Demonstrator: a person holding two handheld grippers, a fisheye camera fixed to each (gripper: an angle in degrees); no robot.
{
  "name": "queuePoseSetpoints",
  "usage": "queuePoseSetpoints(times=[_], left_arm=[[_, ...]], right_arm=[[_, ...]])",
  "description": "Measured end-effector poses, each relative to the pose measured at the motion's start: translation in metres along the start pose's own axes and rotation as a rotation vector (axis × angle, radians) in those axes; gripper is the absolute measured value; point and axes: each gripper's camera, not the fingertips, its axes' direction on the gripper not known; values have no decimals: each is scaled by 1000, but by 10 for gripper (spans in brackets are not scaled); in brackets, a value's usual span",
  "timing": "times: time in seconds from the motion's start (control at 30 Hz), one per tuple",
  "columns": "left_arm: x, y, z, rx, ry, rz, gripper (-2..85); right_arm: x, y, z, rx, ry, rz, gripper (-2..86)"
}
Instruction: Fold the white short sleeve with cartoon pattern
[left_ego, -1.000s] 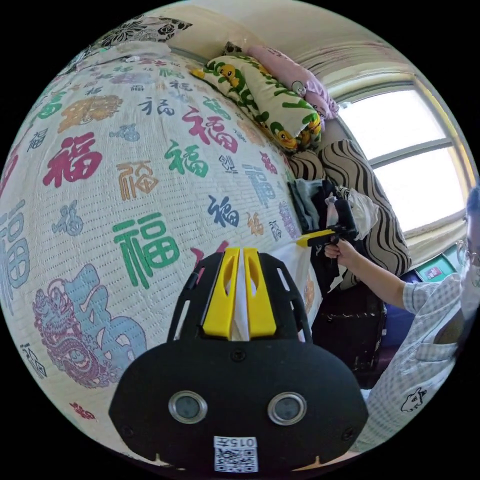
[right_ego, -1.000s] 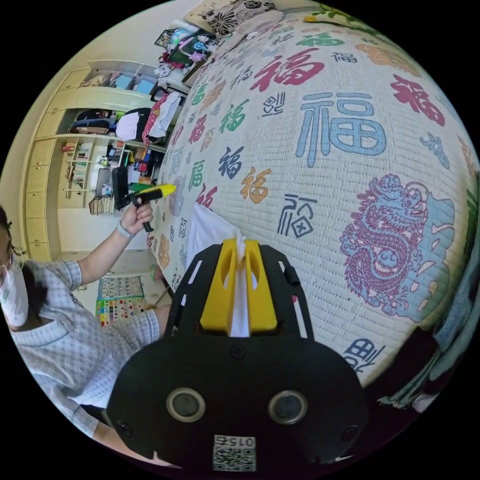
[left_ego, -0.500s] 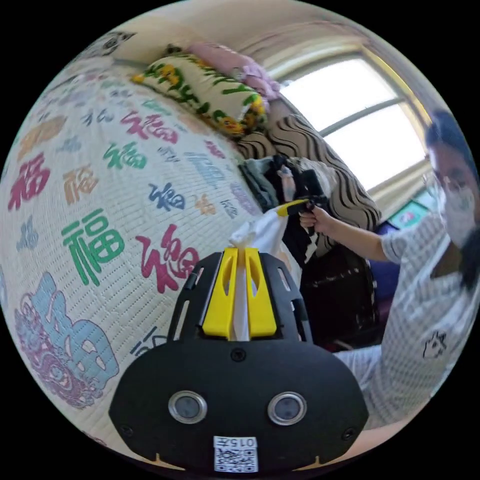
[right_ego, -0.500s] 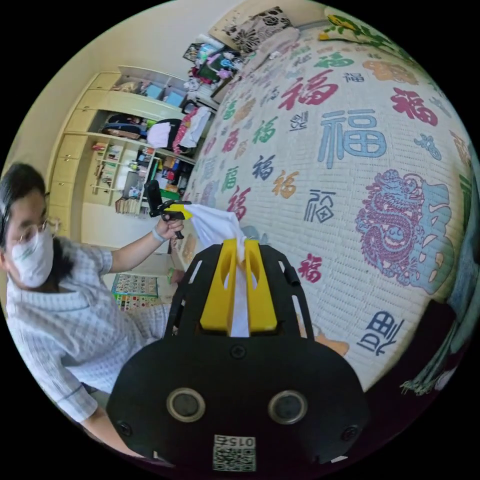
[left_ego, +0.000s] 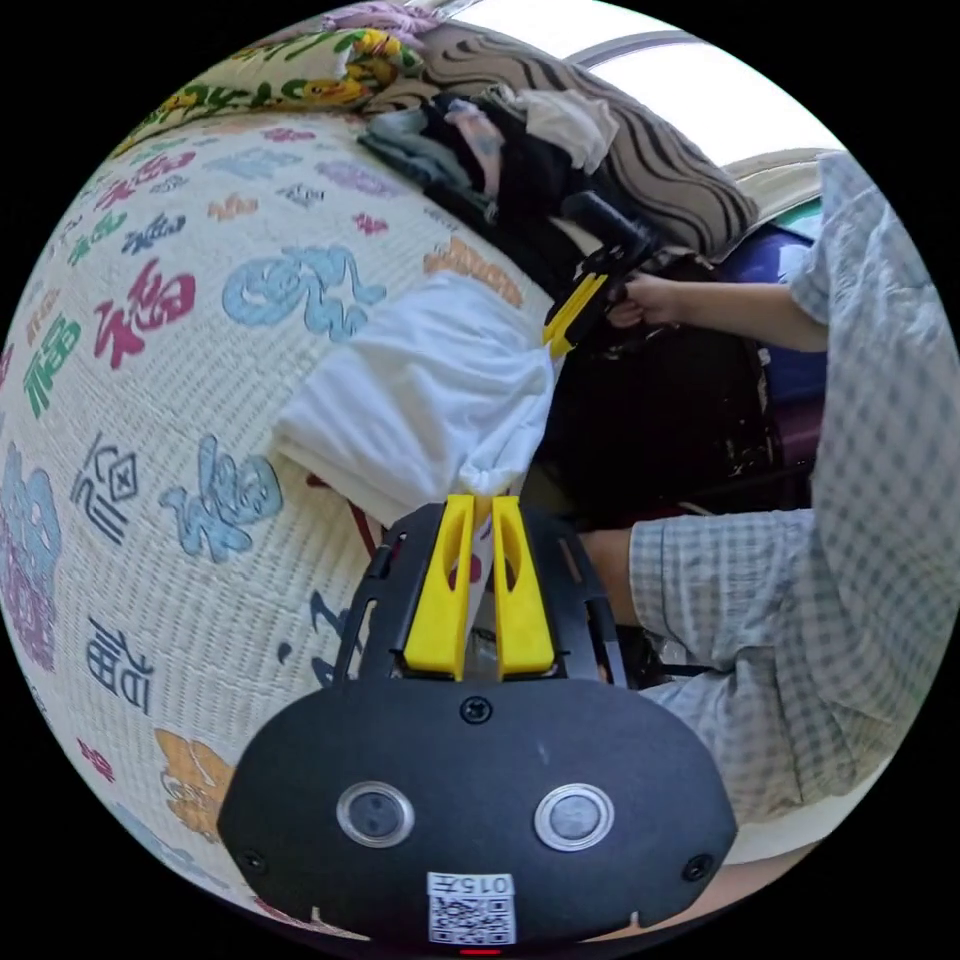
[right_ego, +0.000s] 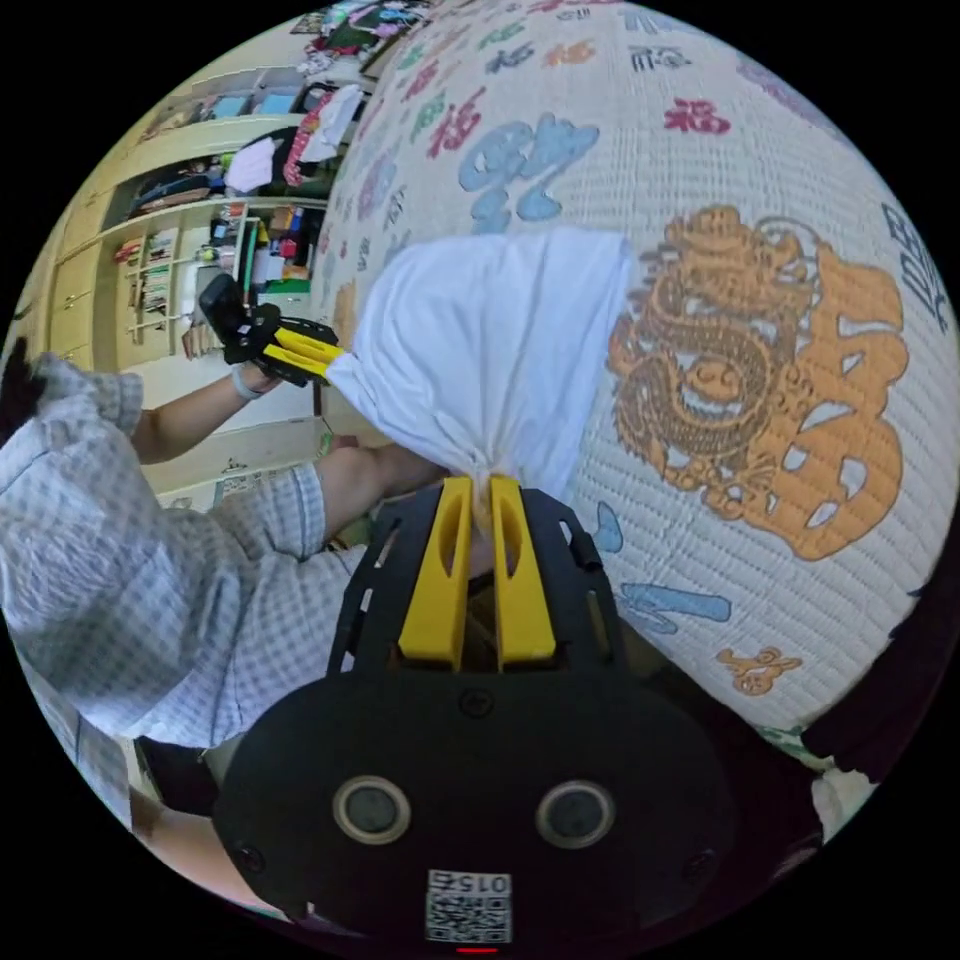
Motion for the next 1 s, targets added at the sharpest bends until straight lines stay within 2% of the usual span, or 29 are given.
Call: queuePoseSetpoints(times=[0.13, 0.2, 0.27, 0.37, 0.47, 0.53, 0.6, 0.67, 0.7, 0.77, 0.87, 1.0], left_arm=[[7, 9, 23, -98, -27, -60, 52], [10, 11, 17, -122, -31, -69, 56], [12, 9, 7, -161, -3, -88, 59], [22, -8, -26, 6, -27, -96, 60], [12, -39, -22, 142, -16, -180, 60], [-8, -54, 11, 102, -6, -274, 43], [-21, -51, 30, 51, -70, -335, 8], [-29, -41, 37, 13, -138, -365, 0], [-34, -33, 36, 13, -142, -387, -2], [-41, -25, 32, 0, -155, -425, -1], [-51, -20, 24, 4, -114, -469, 23], [-78, -10, 5, 120, -4, -602, 101]], right_arm=[[-10, 18, 19, -73, 67, 52, 54], [-18, 32, 8, -45, 78, 73, 54], [-34, 43, -17, 61, 88, 69, 53], [-54, 32, -36, 215, 108, 0, 48], [-53, -1, -11, 208, 75, -31, 31], [-45, -14, 11, 177, 50, -3, 11], [-40, -16, 24, 157, 69, 8, 2], [-26, -3, 29, 110, 224, 83, -2], [-21, 3, 26, 123, 226, 97, -3], [-1, 26, 14, 177, 132, 192, 0], [3, 49, 0, 230, 111, 227, 12], [13, 66, -12, 298, -13, 224, 88]])
